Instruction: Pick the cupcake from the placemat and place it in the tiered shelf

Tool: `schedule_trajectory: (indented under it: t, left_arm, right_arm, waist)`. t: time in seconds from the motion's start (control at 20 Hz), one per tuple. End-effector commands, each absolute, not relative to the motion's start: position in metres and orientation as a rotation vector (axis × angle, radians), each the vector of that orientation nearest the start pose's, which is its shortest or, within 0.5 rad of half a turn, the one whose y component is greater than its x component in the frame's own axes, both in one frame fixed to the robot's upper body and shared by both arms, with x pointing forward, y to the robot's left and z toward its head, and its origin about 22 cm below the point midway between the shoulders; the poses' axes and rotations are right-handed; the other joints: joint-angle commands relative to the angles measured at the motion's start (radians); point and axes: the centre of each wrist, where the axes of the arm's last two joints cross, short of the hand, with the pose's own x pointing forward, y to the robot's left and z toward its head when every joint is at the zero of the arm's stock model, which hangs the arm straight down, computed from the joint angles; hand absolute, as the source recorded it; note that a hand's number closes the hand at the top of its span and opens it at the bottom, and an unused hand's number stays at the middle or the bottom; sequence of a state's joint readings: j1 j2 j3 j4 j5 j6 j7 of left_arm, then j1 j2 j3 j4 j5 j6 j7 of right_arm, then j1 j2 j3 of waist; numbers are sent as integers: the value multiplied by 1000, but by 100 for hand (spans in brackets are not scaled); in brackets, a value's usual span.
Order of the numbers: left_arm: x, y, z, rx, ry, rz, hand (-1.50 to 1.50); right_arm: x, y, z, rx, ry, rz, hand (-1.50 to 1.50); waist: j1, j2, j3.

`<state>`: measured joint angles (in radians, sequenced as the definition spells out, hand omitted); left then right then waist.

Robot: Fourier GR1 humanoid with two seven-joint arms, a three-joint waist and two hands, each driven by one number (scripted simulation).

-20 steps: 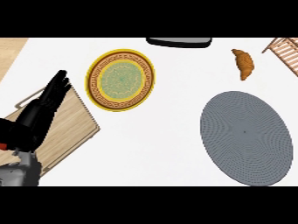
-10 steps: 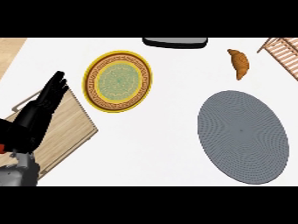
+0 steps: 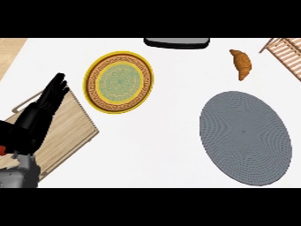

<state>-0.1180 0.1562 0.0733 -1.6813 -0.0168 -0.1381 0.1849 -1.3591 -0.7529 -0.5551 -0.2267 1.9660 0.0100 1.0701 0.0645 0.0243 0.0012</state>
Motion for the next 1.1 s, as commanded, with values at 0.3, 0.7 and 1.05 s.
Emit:
schedule_trajectory:
  t: [0.3,0.7,1.05]
  left_arm:
    - [267,260,69,85,-1587,-241,0]
    - [263,265,63,107,-1570,-196,0]
    - [255,277,51,145,-1544,-157,0]
  right_arm:
    - [425,-362,393,-2050,-393,-507,-150]
    - [386,-347,458,-1898,-626,-976,-150]
    - [357,-304,478,-1819,-766,-1028,-150]
  waist:
    - [5,-4,-1]
    - [-32,-27,-1]
    - [-92,-50,-2]
